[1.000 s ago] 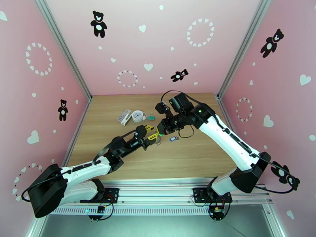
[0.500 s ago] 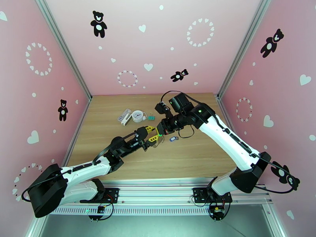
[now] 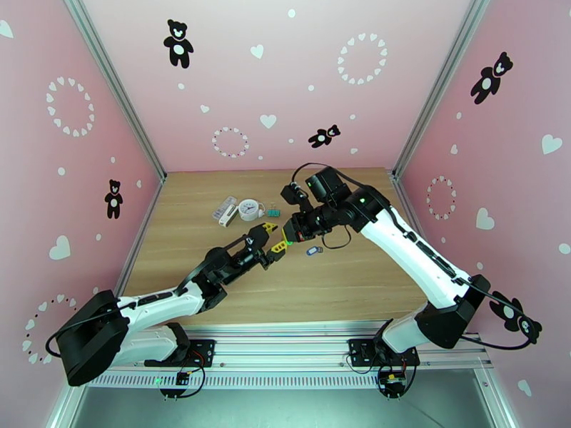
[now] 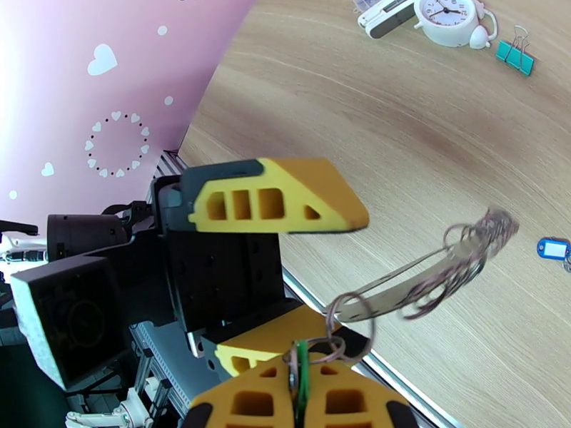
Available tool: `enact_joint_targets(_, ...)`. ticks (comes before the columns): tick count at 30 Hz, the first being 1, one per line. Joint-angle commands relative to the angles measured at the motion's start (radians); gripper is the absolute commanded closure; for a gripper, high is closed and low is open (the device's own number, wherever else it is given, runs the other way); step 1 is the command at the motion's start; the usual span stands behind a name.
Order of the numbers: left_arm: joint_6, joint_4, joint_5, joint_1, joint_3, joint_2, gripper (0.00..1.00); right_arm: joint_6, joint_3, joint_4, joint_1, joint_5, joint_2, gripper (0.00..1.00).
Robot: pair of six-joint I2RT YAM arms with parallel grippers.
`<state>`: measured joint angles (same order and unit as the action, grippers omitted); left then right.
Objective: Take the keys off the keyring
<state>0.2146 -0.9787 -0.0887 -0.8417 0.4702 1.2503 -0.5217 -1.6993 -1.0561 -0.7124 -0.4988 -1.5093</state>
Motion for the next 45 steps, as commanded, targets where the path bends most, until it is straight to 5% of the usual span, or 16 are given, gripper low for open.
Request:
enact_joint_targets(1, 0.042, -0.051, 0.038, -0.023, 0.018, 0.009, 0.46, -0.041, -0.023, 0.026, -0.004, 0.026, 0.032, 1.00)
enact_joint_targets(15, 0.180, -0.038, 0.157, -0.059, -0.015, -0.012, 0.46, -0.151, -0.025, 0.077, -0.004, 0.030, 0.035, 1.00)
enact_joint_targets(20, 0.241, -0.062, 0.145, -0.059, -0.016, 0.001, 0.53, -0.176, -0.025, 0.088, -0.007, 0.029, 0.037, 1.00)
enact_joint_targets(28, 0.255, -0.076, 0.154, -0.059, -0.010, 0.001, 0.59, -0.200, -0.020, 0.098, -0.006, 0.040, 0.047, 1.00)
enact_joint_targets(37, 0.233, -0.058, 0.110, -0.059, -0.002, 0.002, 0.50, -0.241, -0.015, 0.122, -0.007, 0.054, 0.059, 1.00)
enact_joint_targets(45, 0.193, -0.127, 0.162, -0.059, 0.029, 0.069, 0.62, -0.236, 0.001, 0.128, -0.007, 0.040, 0.068, 1.00)
